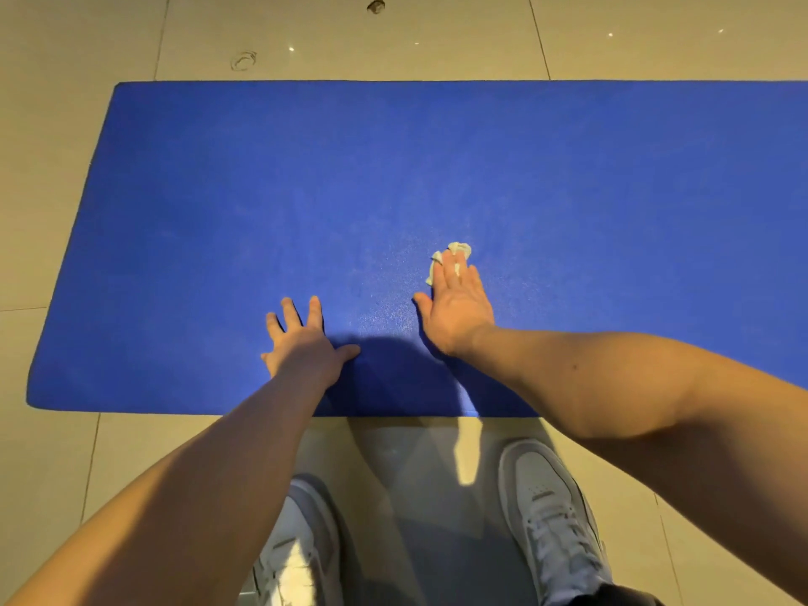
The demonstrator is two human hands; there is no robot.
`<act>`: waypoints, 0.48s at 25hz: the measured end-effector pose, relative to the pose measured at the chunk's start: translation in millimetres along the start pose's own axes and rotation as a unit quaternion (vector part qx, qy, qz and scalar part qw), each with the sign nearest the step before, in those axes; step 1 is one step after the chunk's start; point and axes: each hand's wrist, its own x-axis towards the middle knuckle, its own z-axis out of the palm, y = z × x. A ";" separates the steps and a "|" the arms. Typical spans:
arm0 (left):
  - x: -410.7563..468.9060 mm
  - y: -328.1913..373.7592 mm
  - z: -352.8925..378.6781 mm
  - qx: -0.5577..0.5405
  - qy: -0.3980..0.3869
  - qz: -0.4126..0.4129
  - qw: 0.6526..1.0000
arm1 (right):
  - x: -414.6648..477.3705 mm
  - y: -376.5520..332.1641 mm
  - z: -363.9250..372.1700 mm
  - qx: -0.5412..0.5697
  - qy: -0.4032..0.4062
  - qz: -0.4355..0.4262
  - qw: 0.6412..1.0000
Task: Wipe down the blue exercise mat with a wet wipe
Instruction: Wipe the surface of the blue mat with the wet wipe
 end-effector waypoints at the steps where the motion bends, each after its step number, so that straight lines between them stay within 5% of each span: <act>1: -2.9 -1.0 1.1 -0.004 -0.001 0.000 1.000 | -2.3 -11.5 3.6 0.020 -0.012 -0.021 1.000; 7: -23.4 -4.2 7.8 -0.011 0.007 -0.008 1.000 | -32.3 -52.2 11.4 -0.012 -0.052 -0.242 0.969; 12: -29.1 -6.4 9.3 -0.024 0.009 -0.006 1.000 | -21.8 0.8 0.1 -0.039 -0.025 -0.104 0.993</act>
